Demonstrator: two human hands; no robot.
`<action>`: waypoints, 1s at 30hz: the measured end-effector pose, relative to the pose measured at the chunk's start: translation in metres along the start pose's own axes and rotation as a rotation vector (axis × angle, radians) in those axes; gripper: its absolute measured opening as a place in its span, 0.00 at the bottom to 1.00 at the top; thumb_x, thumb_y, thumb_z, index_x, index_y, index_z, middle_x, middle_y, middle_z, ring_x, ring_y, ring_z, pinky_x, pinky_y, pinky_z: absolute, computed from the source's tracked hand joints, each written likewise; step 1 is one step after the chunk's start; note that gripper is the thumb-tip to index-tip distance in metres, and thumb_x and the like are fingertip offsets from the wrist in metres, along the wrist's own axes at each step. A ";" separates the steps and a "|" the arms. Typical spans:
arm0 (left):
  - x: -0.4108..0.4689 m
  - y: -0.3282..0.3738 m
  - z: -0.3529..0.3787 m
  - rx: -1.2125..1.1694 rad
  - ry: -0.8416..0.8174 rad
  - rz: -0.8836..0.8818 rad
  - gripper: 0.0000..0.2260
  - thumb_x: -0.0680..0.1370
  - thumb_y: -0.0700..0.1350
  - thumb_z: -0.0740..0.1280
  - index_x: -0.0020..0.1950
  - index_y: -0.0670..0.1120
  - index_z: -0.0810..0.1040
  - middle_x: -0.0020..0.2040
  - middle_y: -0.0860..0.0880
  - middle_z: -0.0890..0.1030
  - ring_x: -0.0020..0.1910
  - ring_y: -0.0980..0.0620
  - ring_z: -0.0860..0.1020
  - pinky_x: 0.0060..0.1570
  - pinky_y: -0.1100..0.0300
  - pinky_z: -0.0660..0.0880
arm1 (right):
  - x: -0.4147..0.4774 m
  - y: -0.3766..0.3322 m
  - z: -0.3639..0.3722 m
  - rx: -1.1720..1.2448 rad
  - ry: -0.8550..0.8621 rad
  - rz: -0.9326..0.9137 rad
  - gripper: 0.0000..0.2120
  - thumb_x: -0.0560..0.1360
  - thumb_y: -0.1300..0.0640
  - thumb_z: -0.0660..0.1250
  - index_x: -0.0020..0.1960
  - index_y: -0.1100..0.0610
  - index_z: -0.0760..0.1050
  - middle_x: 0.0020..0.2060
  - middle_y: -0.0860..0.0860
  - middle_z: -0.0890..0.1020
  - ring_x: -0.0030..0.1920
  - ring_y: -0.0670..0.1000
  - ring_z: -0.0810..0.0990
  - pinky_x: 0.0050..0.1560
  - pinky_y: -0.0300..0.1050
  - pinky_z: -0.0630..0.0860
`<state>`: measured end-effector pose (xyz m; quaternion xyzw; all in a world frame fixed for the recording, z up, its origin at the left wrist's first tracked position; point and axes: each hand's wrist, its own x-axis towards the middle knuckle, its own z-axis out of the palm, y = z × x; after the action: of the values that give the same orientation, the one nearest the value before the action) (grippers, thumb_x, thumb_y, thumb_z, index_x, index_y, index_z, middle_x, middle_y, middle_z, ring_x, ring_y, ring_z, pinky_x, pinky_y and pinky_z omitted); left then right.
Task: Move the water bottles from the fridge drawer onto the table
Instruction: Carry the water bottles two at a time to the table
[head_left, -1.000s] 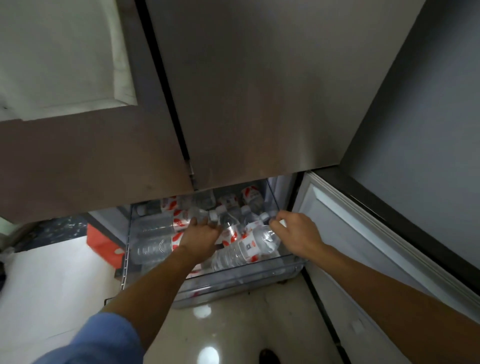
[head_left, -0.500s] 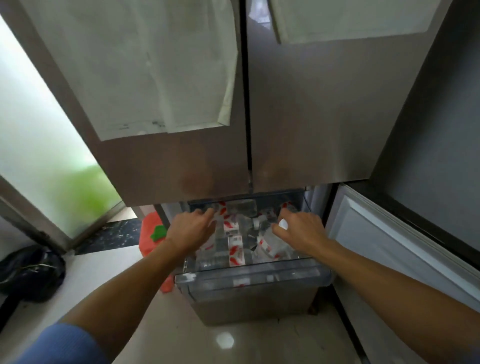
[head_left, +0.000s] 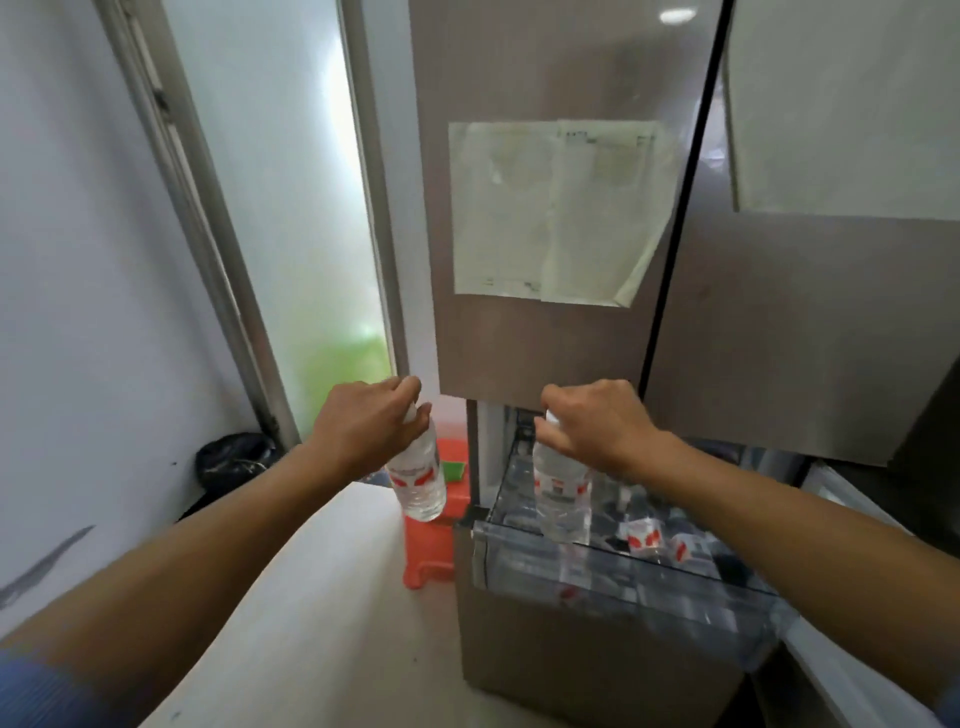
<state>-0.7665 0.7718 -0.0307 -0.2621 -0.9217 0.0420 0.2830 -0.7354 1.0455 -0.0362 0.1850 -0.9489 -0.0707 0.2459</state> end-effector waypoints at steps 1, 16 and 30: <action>-0.017 -0.005 -0.006 0.008 -0.026 -0.031 0.14 0.79 0.55 0.61 0.45 0.45 0.73 0.37 0.46 0.82 0.29 0.42 0.77 0.27 0.60 0.70 | 0.003 -0.013 0.002 0.023 -0.008 -0.064 0.17 0.78 0.41 0.55 0.45 0.55 0.72 0.37 0.51 0.82 0.33 0.57 0.80 0.33 0.44 0.69; -0.422 -0.032 -0.137 0.206 -0.564 -0.793 0.14 0.80 0.58 0.55 0.47 0.49 0.70 0.38 0.54 0.75 0.34 0.54 0.76 0.35 0.60 0.75 | -0.022 -0.359 -0.006 0.379 -0.162 -0.789 0.18 0.79 0.40 0.55 0.54 0.53 0.72 0.44 0.51 0.83 0.37 0.51 0.77 0.38 0.42 0.69; -0.770 -0.073 -0.350 0.442 -0.530 -1.228 0.12 0.78 0.56 0.61 0.43 0.49 0.72 0.36 0.52 0.76 0.31 0.53 0.69 0.30 0.60 0.63 | -0.085 -0.770 -0.151 0.547 -0.025 -1.186 0.16 0.77 0.36 0.56 0.46 0.48 0.69 0.38 0.44 0.78 0.32 0.43 0.75 0.32 0.36 0.68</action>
<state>-0.0686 0.2938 -0.1067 0.3885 -0.9107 0.1231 0.0681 -0.3488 0.3624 -0.1152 0.7321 -0.6724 0.0476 0.0982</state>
